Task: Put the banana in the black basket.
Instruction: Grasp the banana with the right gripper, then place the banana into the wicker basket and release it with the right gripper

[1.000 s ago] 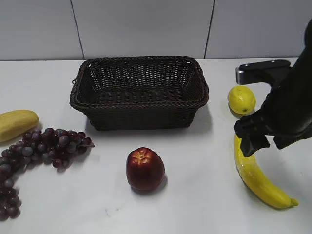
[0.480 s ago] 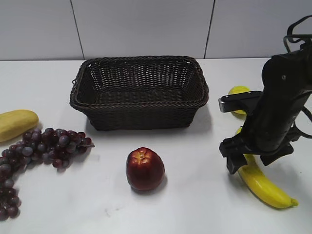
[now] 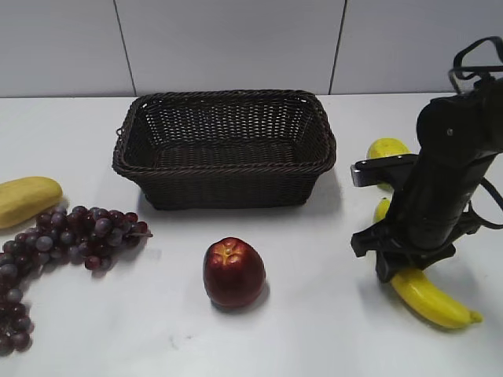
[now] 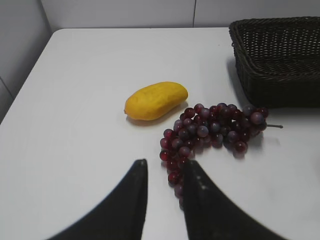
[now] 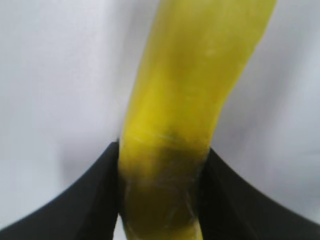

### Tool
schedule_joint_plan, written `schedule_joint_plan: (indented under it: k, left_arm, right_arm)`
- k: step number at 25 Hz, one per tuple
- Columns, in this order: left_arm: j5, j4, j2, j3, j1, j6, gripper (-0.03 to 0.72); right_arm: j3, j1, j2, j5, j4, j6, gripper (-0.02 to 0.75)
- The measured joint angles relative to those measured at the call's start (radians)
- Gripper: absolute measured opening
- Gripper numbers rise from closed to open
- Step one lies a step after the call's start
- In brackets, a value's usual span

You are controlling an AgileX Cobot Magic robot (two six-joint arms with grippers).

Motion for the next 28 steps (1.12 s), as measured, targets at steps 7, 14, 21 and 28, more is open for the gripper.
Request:
schedule_joint_plan:
  k: [7,14,21,28]
  left_arm:
    - [0.000,0.000,0.000,0.000,0.000,0.000,0.236]
    - [0.000,0.000,0.000,0.000,0.000,0.000,0.236]
    - [0.000,0.000,0.000,0.000,0.000,0.000,0.236]
    - [0.000,0.000,0.000,0.000,0.000,0.000,0.236]
  right_arm:
    - [-0.047,-0.001,-0.274,0.097,-0.012,-0.059,0.318]
    - [-0.366,-0.001,-0.345,0.130,-0.020,-0.522,0.318]
    - [-0.727,0.024,-0.064,0.218,-0.024,-0.886,0.318]
    - [-0.962,0.114,0.190,0.280,0.001,-1.311,0.318]
